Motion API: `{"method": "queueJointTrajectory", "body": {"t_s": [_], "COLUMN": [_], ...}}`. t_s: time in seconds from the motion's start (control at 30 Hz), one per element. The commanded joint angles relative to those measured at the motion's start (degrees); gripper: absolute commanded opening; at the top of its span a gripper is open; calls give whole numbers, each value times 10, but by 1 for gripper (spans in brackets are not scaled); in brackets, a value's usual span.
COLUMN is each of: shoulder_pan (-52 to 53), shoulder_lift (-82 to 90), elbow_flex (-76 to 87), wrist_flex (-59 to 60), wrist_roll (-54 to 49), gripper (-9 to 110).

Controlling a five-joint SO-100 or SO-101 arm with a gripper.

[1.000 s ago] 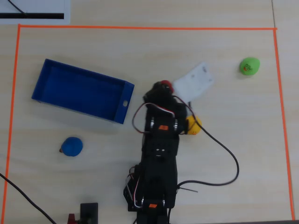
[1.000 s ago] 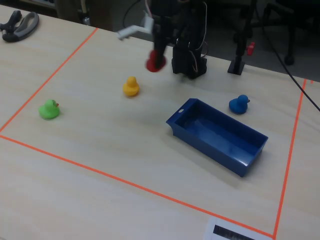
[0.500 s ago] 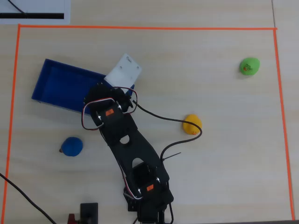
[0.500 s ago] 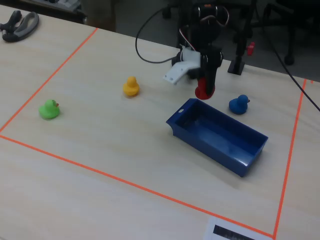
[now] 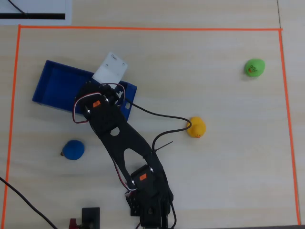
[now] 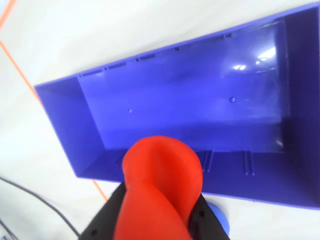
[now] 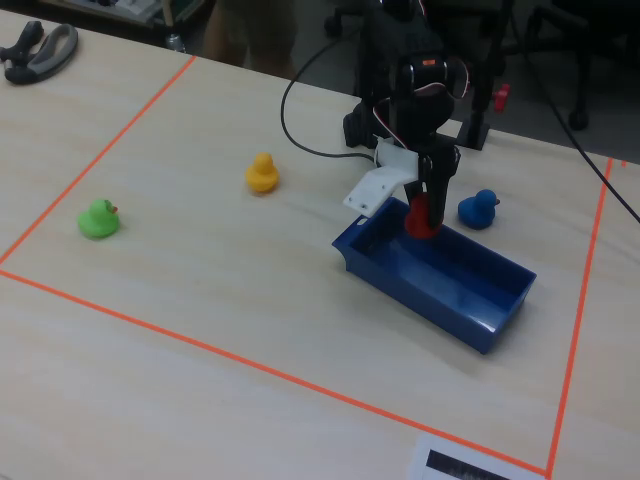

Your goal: Grasp red duck and put it into box.

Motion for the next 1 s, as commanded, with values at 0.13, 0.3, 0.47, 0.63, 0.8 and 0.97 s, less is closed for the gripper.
{"method": "queueJointTrajectory", "body": {"t_s": [0.13,0.3,0.47,0.63,0.8,0.97], "shoulder_pan": [5,47,92,130,193,233], "shoulder_lift": [13,54,98,207,353,507], "elbow_flex": [28,42,21,52,106,178], "wrist_flex": [-26,-13,37,67,40,18], "wrist_roll": [-18,-40,-67,-98,-137,-209], "gripper": [29,34,36,19,0,0]}}
